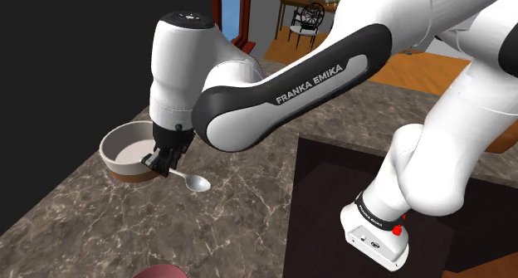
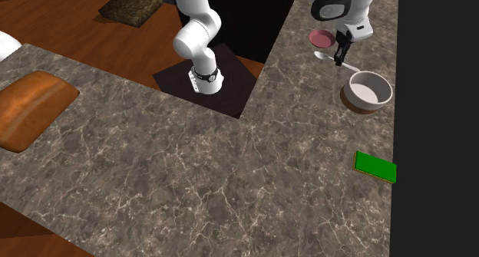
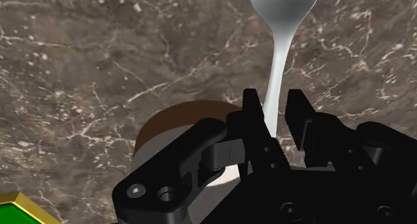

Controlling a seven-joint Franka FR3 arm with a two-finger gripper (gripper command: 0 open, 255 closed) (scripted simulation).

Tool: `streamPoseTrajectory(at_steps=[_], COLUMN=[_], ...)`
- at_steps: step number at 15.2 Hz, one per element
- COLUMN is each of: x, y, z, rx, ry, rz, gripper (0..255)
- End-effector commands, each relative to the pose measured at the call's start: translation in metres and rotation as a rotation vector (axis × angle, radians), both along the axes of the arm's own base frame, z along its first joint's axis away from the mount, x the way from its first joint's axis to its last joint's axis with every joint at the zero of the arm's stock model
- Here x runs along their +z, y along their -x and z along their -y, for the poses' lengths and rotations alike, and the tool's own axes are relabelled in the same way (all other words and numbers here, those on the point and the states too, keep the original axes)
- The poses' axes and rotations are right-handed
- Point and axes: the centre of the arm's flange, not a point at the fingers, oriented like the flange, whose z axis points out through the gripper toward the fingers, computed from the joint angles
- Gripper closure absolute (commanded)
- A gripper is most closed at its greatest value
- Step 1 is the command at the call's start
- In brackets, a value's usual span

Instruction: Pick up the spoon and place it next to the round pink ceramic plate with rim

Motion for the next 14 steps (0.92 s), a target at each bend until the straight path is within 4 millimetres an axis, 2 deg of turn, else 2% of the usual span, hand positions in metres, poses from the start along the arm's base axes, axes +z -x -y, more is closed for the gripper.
streamPoseTrajectory(at_steps=[1,14], x=[-0.003,-0.072], y=[0.004,0.004], z=[-0.016,-0.016], rx=[-0.003,-0.003], ry=[-0.001,-0.001], rz=[0.0,0.0], gripper=[255,255])
